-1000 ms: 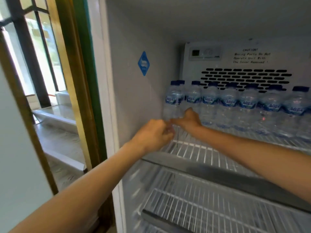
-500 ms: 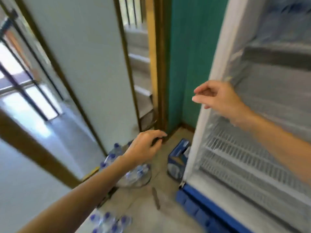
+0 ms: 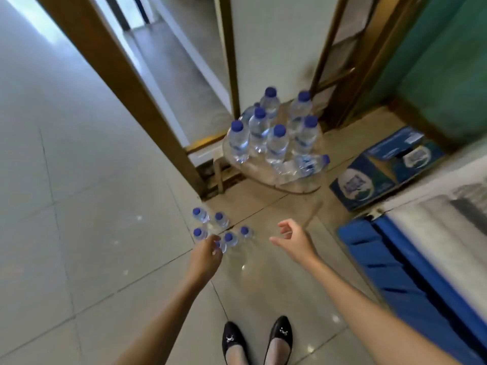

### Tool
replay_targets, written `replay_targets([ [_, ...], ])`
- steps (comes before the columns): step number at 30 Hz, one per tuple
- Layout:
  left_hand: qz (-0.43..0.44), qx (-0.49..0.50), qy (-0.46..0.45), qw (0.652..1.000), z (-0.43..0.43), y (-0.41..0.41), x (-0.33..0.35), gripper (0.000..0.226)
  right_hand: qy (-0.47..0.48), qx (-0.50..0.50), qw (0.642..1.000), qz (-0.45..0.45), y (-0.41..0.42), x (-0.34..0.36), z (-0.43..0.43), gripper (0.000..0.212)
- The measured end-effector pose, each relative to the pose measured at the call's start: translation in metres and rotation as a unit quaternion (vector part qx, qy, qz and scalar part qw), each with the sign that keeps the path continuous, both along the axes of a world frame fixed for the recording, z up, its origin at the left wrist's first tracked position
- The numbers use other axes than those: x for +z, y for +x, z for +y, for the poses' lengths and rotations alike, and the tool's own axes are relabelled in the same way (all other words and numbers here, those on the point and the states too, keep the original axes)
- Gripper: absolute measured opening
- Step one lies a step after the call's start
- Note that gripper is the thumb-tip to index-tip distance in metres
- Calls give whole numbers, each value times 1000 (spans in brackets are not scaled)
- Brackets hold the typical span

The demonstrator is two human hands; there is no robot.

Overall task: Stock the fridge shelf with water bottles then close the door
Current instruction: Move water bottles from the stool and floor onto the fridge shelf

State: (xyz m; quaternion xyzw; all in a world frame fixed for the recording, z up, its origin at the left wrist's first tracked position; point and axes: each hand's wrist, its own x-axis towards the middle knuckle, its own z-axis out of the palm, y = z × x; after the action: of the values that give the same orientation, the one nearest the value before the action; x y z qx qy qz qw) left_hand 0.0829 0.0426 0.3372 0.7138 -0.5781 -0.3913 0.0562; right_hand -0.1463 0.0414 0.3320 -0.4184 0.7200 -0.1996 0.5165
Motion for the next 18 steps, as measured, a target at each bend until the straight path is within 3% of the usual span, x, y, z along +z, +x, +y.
replay_targets([
  [7, 91, 193, -50, 976, 22, 26, -247, 35, 34, 1, 999, 0, 53, -259, -11, 69],
  [13, 120, 255, -91, 955, 20, 34, -397, 63, -45, -11, 999, -21, 76, -407, -41, 103],
  [15, 151, 279, -99, 943, 12, 37, -430, 61, -71, -12, 996, -61, 80, -440, -52, 106],
  [18, 168, 307, -108, 931, 3, 36, -459, 54, -113, -25, 988, -107, 85, -471, -62, 84],
])
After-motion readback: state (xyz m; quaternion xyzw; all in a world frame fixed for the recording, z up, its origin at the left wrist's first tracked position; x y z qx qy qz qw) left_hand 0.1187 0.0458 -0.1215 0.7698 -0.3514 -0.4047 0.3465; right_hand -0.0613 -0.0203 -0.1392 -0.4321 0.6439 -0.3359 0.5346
